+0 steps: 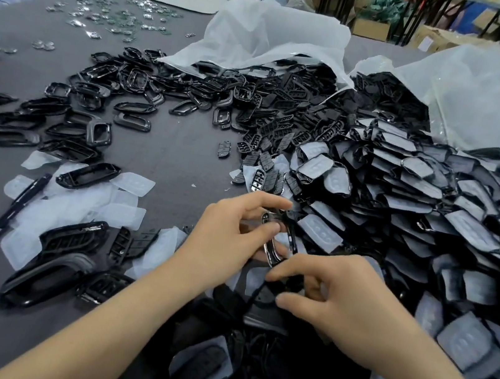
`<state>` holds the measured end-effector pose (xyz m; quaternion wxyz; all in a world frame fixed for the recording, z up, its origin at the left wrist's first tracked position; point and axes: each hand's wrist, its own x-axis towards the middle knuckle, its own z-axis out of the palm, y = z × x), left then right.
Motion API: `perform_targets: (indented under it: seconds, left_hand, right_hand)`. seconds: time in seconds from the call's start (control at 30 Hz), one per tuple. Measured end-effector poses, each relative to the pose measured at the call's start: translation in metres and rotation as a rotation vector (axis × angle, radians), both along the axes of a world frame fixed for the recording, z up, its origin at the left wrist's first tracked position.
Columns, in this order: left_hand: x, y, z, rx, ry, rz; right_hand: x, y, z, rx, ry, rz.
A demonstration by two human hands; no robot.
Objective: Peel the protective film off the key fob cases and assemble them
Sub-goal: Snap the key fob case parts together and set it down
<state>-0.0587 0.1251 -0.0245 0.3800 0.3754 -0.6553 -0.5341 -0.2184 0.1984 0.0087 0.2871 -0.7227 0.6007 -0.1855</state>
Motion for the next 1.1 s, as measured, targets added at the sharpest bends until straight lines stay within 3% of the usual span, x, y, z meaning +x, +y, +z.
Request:
perform_targets:
  seconds: [0.37,0.47,0.57,0.87,1.1]
  left_hand:
    - [0.001,-0.003,-0.001,-0.019,-0.018,-0.004]
    - [0.000,-0.001,0.001,-0.047,-0.039,0.042]
    - [-0.001,0.001,0.005,0.107,0.083,0.016]
    - [-0.004,0.007,0.010,0.144,0.113,-0.075]
    - [-0.003,0.009,0.015,0.180,0.147,-0.124]
  right_hand:
    - [0.017,-0.006,-0.012,-0.190,0.108,-0.033]
    - [0.017,-0.008,-0.014,-0.259,-0.002,-0.120]
    - [0.011,-0.009,-0.014,-0.321,-0.105,-0.262]
    - [0.008,-0.008,-0.017,-0.408,-0.116,-0.422]
    - [0.008,-0.007,-0.014,-0.442,-0.131,-0.422]
